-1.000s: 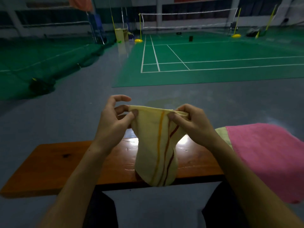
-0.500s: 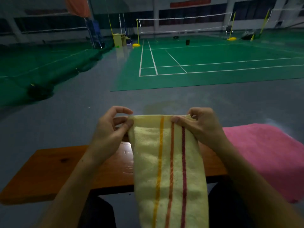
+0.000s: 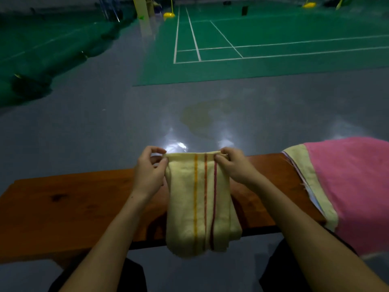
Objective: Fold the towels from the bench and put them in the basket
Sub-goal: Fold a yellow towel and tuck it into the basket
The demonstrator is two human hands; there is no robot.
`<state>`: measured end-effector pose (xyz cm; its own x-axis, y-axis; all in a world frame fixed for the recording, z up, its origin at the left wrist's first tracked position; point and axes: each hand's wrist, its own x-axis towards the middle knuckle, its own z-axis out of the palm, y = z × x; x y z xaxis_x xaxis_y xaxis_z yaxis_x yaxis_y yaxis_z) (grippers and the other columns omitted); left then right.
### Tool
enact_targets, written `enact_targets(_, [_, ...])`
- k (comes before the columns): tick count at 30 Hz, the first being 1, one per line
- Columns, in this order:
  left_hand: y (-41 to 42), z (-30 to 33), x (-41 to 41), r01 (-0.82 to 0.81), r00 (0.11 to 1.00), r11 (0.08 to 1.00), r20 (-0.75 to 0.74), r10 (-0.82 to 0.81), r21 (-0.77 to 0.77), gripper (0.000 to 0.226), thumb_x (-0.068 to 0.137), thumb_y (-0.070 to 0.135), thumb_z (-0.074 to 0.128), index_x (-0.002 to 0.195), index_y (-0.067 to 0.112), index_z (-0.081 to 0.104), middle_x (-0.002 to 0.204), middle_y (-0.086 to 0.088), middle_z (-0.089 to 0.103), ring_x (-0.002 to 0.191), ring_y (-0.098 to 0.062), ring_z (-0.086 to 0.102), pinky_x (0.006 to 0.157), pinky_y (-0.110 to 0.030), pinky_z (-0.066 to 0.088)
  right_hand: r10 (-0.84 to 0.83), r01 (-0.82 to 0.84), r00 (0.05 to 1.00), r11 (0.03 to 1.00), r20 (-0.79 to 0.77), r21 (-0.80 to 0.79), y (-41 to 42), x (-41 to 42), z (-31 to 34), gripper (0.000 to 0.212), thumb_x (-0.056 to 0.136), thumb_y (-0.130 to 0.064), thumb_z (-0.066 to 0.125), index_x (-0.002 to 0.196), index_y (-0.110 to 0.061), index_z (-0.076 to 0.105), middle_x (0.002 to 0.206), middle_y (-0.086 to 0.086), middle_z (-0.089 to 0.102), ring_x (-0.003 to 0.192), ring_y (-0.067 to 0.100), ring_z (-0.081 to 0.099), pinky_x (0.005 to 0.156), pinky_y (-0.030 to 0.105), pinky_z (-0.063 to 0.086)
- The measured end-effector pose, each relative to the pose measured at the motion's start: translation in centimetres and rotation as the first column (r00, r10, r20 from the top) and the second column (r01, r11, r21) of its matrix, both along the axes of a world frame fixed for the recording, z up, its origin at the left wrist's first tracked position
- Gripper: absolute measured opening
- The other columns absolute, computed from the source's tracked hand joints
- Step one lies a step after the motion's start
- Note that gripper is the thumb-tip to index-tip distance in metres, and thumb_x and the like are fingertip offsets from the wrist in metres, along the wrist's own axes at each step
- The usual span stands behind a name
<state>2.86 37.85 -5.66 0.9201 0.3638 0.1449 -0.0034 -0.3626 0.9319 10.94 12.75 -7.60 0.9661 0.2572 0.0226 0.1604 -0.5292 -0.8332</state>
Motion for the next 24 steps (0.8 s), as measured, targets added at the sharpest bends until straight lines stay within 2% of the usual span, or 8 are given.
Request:
enact_targets(5, [-0.1, -2.4, 3.9, -0.086, 0.996, 0.991, -0.030, 0.083, -0.105, 0.015, 0.099, 0.007, 0.067, 0.104, 0.020, 0.062, 0.093, -0.005, 0.075, 0.075, -0.014, 0.073, 0.056, -0.030, 0.058, -0.112, 0.126, 0.985, 0.987, -0.132, 0.102, 1.1, 2.3, -1.9, 0.016, 0.103, -0.024, 0.066, 0.109, -0.013, 0.074, 0.098, 0.003, 0.077, 0.092, 0.018, 0.075, 0.089, 0.050, 0.061])
enact_targets(8, [0.5, -3.8, 5.2, -0.114, 0.990, 0.987, -0.095, 0.103, -0.112, 0.019, 0.096, 0.013, 0.070, 0.099, 0.031, 0.063, 0.098, -0.007, 0.076, 0.086, -0.022, 0.076, 0.067, -0.040, 0.064, -0.178, 0.191, 0.976, 0.976, -0.126, 0.106, 0.9, 2.8, -2.7, 0.023, 0.096, -0.034, 0.071, 0.113, -0.019, 0.073, 0.103, 0.002, 0.077, 0.095, 0.018, 0.074, 0.091, 0.052, 0.061])
enact_targets(12, [1.2, -4.5, 5.3, -0.126, 0.985, 0.992, -0.119, 0.122, -0.029, 0.021, 0.095, 0.014, 0.073, 0.112, 0.021, 0.062, 0.103, 0.000, 0.071, 0.098, -0.020, 0.072, 0.082, -0.035, 0.059, -0.175, 0.174, 0.984, 0.984, -0.012, -0.048, 0.6, 0.9, -1.3, 0.036, 0.098, -0.026, 0.070, 0.133, -0.016, 0.064, 0.127, 0.002, 0.066, 0.114, 0.018, 0.065, 0.100, 0.042, 0.056])
enact_targets(15, [1.3, -4.2, 4.0, -0.053, 0.984, 0.998, -0.172, 0.049, -0.019, 0.036, 0.096, 0.013, 0.073, 0.128, 0.016, 0.057, 0.114, -0.001, 0.065, 0.098, -0.014, 0.068, 0.082, -0.031, 0.057, -0.034, 0.074, 0.988, 0.959, 0.149, -0.274, 0.8, -2.9, -1.0, 0.035, 0.097, -0.033, 0.069, 0.129, -0.021, 0.066, 0.125, -0.001, 0.065, 0.117, 0.019, 0.058, 0.100, 0.040, 0.052])
enact_targets(17, [1.4, -4.2, 2.5, -0.053, 0.971, 0.997, -0.238, 0.040, -0.049, 0.042, 0.095, 0.011, 0.074, 0.131, 0.017, 0.052, 0.122, -0.007, 0.064, 0.102, -0.019, 0.068, 0.089, -0.043, 0.060, 0.014, 0.027, 0.994, 0.924, 0.105, -0.381, 0.5, -6.0, -1.2, 0.029, 0.097, -0.047, 0.066, 0.121, -0.030, 0.067, 0.115, -0.010, 0.065, 0.106, 0.011, 0.060, 0.093, 0.036, 0.057])
enact_targets(19, [1.5, -4.3, 0.5, -0.125, 0.946, 0.974, -0.319, 0.059, -0.189, 0.037, 0.097, 0.008, 0.072, 0.125, 0.016, 0.049, 0.120, -0.018, 0.066, 0.097, -0.025, 0.070, 0.082, -0.046, 0.063, 0.060, -0.079, 0.997, 0.892, -0.057, -0.446, -0.3, -9.1, -1.4, 0.029, 0.097, -0.057, 0.061, 0.104, -0.030, 0.067, 0.097, -0.013, 0.066, 0.086, 0.008, 0.065, 0.078, 0.030, 0.060])
enact_targets(21, [1.0, -3.6, -1.9, -0.132, 0.899, 0.944, -0.439, -0.014, -0.301, 0.031, 0.100, 0.007, 0.069, 0.122, 0.014, 0.050, 0.105, -0.019, 0.070, 0.081, -0.026, 0.070, 0.064, -0.037, 0.061, 0.090, -0.168, 0.980, 0.854, -0.177, -0.492, -1.0, -11.8, -1.5, 0.043, 0.093, -0.068, 0.057, 0.087, -0.026, 0.063, 0.080, -0.008, 0.065, 0.070, 0.013, 0.065, 0.065, 0.027, 0.055])
enact_targets(24, [0.6, -3.1, -4.7, 0.011, 0.807, 0.962, -0.565, -0.168, -0.272, 0.018, 0.100, 0.016, 0.071, 0.112, 0.003, 0.067, 0.094, -0.017, 0.078, 0.077, -0.026, 0.073, 0.056, -0.035, 0.061, 0.067, -0.137, 0.987, 0.824, -0.145, -0.550, -1.5, -13.3, -1.9, 0.040, 0.091, -0.065, 0.062, 0.083, -0.026, 0.062, 0.080, -0.007, 0.065, 0.072, 0.010, 0.065, 0.067, 0.031, 0.059])
